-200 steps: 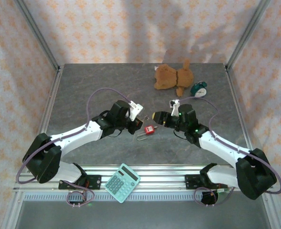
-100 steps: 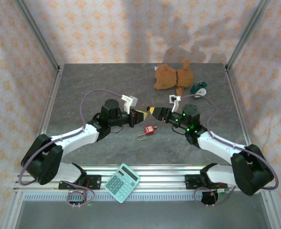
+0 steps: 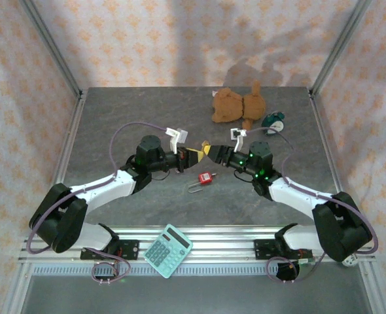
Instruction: Unlock with the key
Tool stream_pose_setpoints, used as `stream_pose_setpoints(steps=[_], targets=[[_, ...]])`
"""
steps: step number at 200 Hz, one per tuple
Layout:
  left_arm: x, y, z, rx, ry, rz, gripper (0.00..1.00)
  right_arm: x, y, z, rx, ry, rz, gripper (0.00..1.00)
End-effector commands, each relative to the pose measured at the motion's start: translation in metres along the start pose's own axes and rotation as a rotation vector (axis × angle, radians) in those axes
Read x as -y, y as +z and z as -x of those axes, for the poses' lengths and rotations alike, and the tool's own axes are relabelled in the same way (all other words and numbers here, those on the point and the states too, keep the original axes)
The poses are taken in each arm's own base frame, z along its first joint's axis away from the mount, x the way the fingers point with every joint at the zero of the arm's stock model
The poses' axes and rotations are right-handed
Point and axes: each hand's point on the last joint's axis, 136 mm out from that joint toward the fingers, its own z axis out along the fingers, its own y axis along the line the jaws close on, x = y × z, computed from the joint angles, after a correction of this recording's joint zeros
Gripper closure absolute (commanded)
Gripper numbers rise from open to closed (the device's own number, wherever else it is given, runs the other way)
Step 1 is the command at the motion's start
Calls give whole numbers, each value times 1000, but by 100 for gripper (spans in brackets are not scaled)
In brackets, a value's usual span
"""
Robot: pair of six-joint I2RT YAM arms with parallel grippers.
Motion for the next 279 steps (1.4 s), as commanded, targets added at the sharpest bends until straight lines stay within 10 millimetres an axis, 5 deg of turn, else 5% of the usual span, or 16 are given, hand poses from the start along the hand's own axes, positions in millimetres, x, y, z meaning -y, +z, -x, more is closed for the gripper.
stream_pose_setpoints(steps=[1,214,238,279], targets=[[5,2,-1,-5,0,-51,100,-24,3,21,37,-67,78,46],[7,6,-7,-43,-21,-81,100,-24,7,22,10,-90,57,91],[3,4,-4,-26,18,-49,62,-20,5,23,24,-82,29,92],[-19,-14,1,29,89,143,47,-9,-2,36,81,-91,-76,92]])
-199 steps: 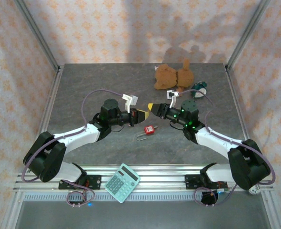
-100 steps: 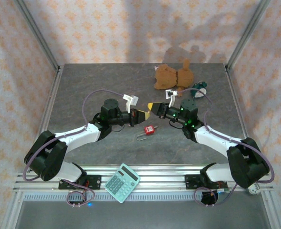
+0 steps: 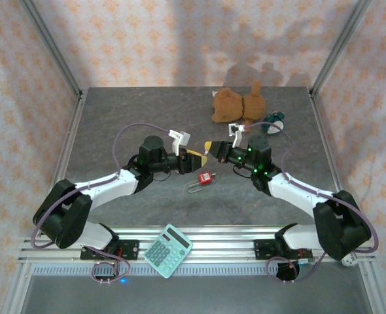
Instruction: Unlock with the key
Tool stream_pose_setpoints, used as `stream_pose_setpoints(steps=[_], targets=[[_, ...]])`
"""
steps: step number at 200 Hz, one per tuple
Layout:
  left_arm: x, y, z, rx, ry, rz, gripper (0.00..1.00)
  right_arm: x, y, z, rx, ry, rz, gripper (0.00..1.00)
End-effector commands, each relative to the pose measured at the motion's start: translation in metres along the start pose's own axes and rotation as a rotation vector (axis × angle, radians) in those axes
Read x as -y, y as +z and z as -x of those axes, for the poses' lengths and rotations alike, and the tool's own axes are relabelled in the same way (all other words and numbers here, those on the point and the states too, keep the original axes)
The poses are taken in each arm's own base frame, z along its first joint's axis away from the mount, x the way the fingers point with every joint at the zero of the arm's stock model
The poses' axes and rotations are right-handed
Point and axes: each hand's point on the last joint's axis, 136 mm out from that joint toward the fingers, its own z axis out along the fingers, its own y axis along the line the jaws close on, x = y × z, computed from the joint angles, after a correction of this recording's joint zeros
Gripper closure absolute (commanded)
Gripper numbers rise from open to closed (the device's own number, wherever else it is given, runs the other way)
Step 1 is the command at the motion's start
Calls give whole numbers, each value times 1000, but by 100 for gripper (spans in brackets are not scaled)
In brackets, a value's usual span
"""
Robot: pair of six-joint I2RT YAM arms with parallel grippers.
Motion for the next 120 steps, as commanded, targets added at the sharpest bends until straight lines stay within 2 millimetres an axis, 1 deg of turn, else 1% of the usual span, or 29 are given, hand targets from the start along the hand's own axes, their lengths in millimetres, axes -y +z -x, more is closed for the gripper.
stream_pose_setpoints(steps=[1,9,20,34,41,51,57,63,65,77,87,107,116,120], targets=[[-13,-19,12,71,78,149,46,-4,-8,23,83,-45,-52,92],[-22,-30,17,107,89,235,43,-2,-10,25,91,-49,-75,92],[-38,-48,24,169,77,374,32,-1,-13,28,104,-57,-94,92],[-61,-82,38,270,73,596,30,3,-16,28,113,-63,-123,93],[-68,-98,42,318,74,678,28,5,-16,28,117,-61,-132,93],[-81,-125,48,429,22,799,22,9,-17,26,120,-56,-144,93],[-87,-140,49,486,-29,854,16,11,-17,26,123,-55,-152,93],[-92,-151,50,522,-60,890,2,13,-18,26,126,-55,-159,93],[-93,-154,49,533,-77,892,1,7,-21,29,141,-63,-150,93],[-100,-163,47,554,-142,887,0,6,-23,32,155,-68,-153,93],[-106,-167,44,564,-189,875,0,8,-24,32,160,-65,-160,93],[-117,-163,38,539,-232,836,0,13,-28,35,183,-65,-192,93],[-124,-162,32,510,-246,869,1,17,-31,35,197,-64,-216,93],[-127,-161,29,483,-252,891,3,18,-33,36,205,-63,-228,93]])
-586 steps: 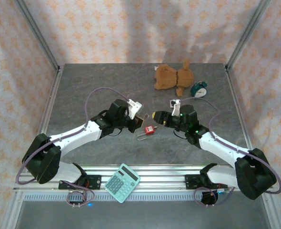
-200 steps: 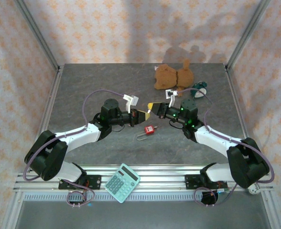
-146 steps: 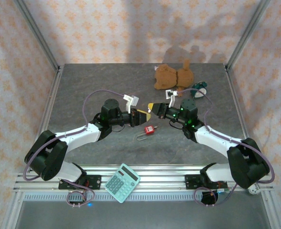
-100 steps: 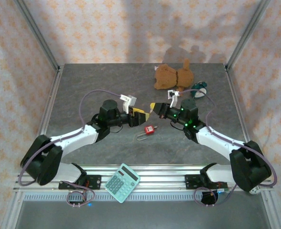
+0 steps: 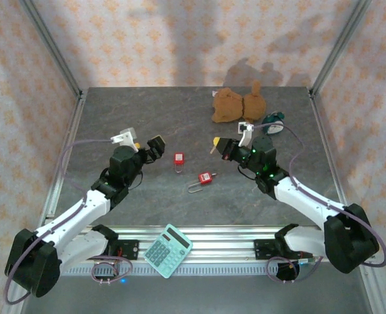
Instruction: Unlock with the key
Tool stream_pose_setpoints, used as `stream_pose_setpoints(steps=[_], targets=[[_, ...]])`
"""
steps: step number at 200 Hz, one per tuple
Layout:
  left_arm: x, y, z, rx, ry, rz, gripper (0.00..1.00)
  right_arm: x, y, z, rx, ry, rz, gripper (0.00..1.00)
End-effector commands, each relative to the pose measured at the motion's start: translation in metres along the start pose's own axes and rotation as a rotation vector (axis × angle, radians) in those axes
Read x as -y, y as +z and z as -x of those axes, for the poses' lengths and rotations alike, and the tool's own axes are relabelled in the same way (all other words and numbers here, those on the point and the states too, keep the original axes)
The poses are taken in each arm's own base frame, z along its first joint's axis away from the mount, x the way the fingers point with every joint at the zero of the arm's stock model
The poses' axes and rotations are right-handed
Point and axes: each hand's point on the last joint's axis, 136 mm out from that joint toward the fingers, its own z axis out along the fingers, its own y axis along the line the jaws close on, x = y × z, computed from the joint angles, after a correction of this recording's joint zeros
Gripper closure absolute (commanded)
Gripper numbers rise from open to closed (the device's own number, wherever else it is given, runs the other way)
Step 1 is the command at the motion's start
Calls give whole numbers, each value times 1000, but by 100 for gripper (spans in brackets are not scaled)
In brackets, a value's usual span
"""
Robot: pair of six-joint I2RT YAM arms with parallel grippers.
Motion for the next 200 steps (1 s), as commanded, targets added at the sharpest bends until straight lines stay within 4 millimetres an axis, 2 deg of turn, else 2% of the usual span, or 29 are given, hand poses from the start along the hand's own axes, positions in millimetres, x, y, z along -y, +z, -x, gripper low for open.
stream_pose_setpoints(steps=[1,37,48,77,115,134,150,169,174,200], targets=[[-21,8,-17,-71,-37,98,3,8,-9,12,73,-24,-62,93],[-40,20,-50,-317,115,345,24,32,-24,18,174,-30,-203,93],[-41,22,-60,-373,197,410,25,39,-30,20,209,-31,-243,93],[-23,38,-92,-520,389,470,22,53,-43,22,279,-32,-331,93],[-13,61,-132,-679,460,493,25,61,-53,25,313,-44,-387,93],[-14,68,-141,-734,522,498,26,60,-53,25,310,-45,-382,94],[-16,72,-140,-765,577,523,26,60,-52,24,304,-47,-379,94],[-6,78,-138,-795,603,500,26,59,-51,23,297,-51,-379,94],[-10,81,-147,-828,616,510,27,59,-51,23,298,-50,-380,94],[-10,88,-153,-886,658,525,37,59,-51,22,293,-52,-378,94]])
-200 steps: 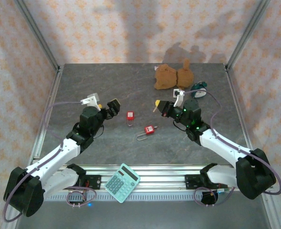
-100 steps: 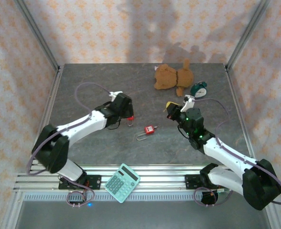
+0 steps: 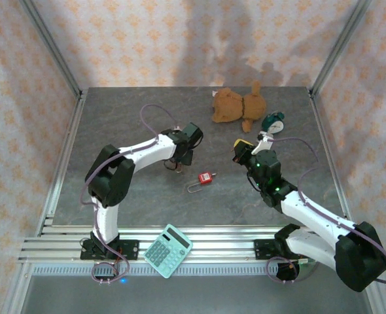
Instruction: Unlock with the key
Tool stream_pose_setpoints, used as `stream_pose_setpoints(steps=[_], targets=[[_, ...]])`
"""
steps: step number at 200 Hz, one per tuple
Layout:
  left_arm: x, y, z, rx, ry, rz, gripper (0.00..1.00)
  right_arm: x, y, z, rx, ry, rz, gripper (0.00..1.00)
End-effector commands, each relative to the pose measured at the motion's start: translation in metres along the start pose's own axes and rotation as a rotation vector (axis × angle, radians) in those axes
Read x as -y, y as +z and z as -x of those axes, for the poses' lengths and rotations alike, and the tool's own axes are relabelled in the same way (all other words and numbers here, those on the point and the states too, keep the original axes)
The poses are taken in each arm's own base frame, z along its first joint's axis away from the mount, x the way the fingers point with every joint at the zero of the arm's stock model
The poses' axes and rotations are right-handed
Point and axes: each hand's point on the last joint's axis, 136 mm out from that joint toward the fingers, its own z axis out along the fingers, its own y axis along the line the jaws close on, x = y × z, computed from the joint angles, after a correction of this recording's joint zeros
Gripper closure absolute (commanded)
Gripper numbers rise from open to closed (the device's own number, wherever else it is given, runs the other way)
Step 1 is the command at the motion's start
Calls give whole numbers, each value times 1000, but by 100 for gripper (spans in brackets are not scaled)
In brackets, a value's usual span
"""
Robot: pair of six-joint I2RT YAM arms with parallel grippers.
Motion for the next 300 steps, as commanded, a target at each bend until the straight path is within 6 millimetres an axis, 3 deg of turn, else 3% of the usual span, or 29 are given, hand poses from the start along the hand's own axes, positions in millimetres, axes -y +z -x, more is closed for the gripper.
stream_pose_setpoints(steps=[1,69,88,122,155,228,300], targets=[[-6,4,-12,-95,92,51,37,-1,-2,5,21,-17,-8,94],[-9,18,-23,-185,137,51,40,-1,-7,11,29,-47,-24,94],[-15,21,-20,-181,123,63,45,-2,-7,11,27,-48,-18,94],[-25,23,-14,-173,103,45,45,-5,-8,10,20,-48,-4,94],[-16,24,-11,-198,132,-16,43,-4,-8,10,21,-47,-8,94],[-26,41,-32,-366,186,-36,46,-1,-7,8,18,-36,-15,94],[-39,52,-24,-428,226,5,48,-2,-4,3,-1,-28,-5,94]])
